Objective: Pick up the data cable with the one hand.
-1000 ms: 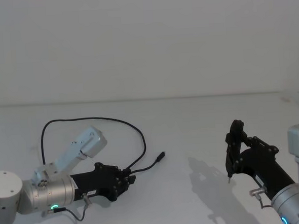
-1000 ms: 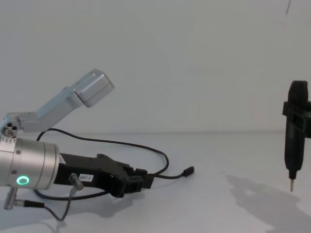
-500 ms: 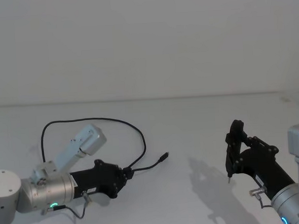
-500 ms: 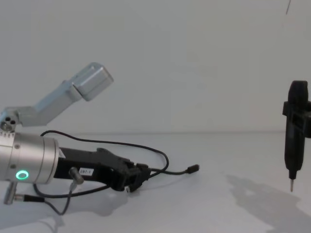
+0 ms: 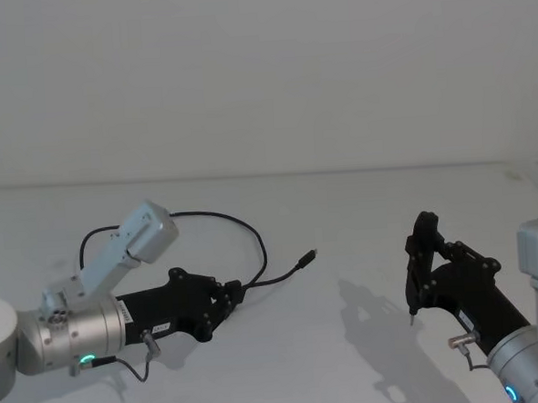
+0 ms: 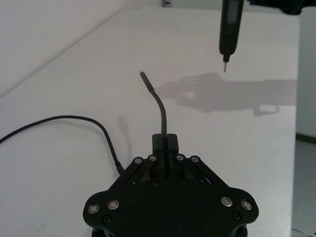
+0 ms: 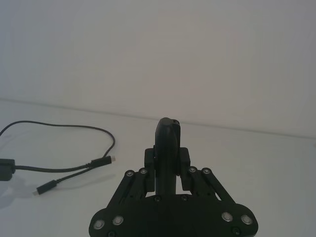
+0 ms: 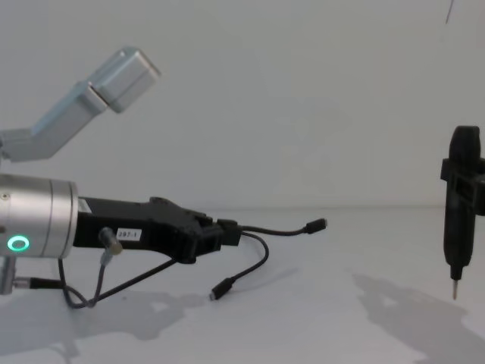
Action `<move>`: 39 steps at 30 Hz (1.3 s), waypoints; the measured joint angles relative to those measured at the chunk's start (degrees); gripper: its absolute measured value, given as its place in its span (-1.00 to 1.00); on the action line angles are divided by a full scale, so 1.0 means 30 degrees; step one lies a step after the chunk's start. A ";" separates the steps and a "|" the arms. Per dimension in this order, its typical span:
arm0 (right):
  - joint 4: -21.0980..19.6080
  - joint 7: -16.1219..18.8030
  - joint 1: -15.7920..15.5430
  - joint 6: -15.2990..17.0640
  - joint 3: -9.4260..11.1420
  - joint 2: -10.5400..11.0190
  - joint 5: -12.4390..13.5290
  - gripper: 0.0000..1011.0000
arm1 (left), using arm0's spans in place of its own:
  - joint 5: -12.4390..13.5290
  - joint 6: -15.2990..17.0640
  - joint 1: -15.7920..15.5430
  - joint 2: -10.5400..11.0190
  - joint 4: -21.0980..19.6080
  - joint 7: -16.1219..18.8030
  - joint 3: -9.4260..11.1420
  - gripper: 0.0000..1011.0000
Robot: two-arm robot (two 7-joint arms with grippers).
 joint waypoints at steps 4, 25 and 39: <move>-0.0037 0.0006 -0.0001 -0.0007 0.0004 -0.0045 0.0002 -0.45 | -0.0190 0.0005 0.0140 0.0142 -0.0337 -0.0049 -0.0102 -0.92; -0.0819 0.0114 0.0975 -0.0278 -0.0795 -0.2205 0.0656 -0.45 | -0.0762 0.0051 0.0548 0.0538 -0.1349 -0.0195 -0.0385 -0.92; 0.0150 0.0336 0.1776 -0.1953 -0.0983 -0.3292 0.0440 -0.45 | -0.0846 0.0065 0.0597 0.0594 -0.1491 -0.0222 -0.0422 -0.92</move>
